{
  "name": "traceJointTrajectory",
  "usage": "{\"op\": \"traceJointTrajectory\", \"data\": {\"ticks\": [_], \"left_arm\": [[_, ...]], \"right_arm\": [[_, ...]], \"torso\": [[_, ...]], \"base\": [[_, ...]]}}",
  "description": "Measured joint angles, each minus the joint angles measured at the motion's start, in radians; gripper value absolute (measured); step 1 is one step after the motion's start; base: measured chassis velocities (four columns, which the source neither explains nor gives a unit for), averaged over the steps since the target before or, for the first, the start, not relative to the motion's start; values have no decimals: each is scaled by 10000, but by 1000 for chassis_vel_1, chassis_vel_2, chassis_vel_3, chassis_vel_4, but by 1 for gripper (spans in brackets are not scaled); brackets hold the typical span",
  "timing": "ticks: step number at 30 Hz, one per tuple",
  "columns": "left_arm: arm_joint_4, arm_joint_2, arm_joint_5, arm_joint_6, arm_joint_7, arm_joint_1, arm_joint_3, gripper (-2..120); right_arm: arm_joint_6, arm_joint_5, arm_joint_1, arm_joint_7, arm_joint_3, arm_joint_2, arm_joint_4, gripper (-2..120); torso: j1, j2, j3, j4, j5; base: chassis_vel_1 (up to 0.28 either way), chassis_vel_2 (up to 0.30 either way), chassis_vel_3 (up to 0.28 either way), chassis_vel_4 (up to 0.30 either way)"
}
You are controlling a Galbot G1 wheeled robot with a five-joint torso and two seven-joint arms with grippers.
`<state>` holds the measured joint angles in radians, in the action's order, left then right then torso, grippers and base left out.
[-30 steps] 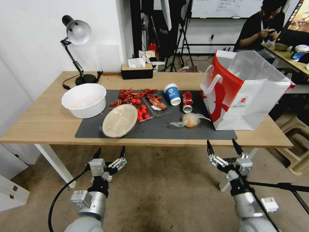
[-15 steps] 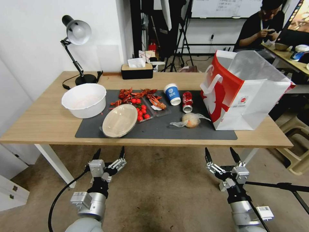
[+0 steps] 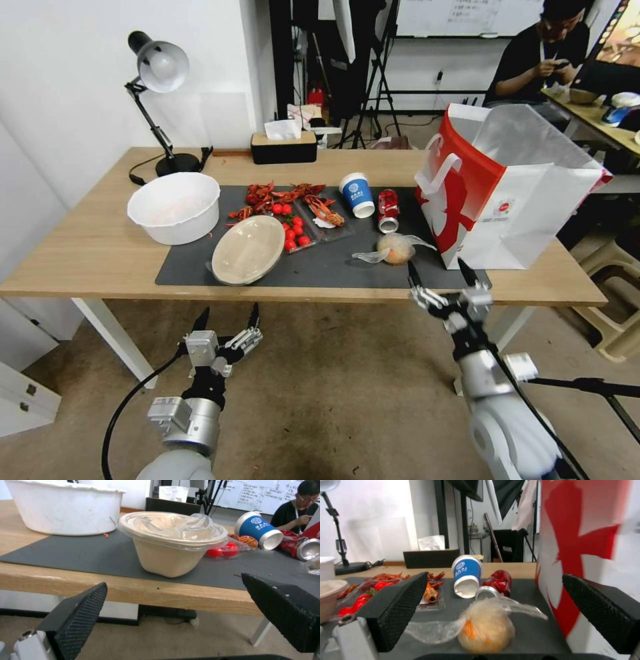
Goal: Pick up the trash from the table and place it into the takeout bag.
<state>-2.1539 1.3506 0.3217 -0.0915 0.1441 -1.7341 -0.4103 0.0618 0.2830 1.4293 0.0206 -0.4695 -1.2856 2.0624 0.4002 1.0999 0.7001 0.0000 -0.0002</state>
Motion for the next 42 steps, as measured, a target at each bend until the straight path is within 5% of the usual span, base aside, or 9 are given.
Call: {"op": "traceJointTrajectory", "data": {"ticks": [11,24,34,36,41,42], "left_arm": [[-20,27,-59,-16,-4,-42,-48,100],[-38,73,-95,-73,39,-125,-140,100],[-13,82,-96,-114,63,-120,-152,100],[-3,82,-95,-116,65,-116,-152,100],[-1,83,-96,-118,67,-112,-151,100],[0,84,-97,-129,72,-111,-148,100]], "right_arm": [[-1861,209,-1954,1287,1004,175,-734,100],[-5145,1045,-3706,3404,2052,-28,-1707,100],[-5755,1305,-3789,3726,2099,-182,-1786,96],[-5801,1343,-3790,3724,2087,-201,-1794,81],[-5835,1379,-3779,3718,2070,-200,-1786,69],[-5861,1448,-3745,3693,2060,-186,-1753,59]], "torso": [[0,0,0,0,1],[-2,1,0,1,2],[-2,1,0,-1,1],[-2,1,0,0,2],[-1,1,0,0,1],[-2,1,-1,-1,2]], "base": [[0,0,0,0],[0,0,0,0],[0,0,0,0],[0,0,0,0],[0,0,0,0],[0,0,0,0]]}}
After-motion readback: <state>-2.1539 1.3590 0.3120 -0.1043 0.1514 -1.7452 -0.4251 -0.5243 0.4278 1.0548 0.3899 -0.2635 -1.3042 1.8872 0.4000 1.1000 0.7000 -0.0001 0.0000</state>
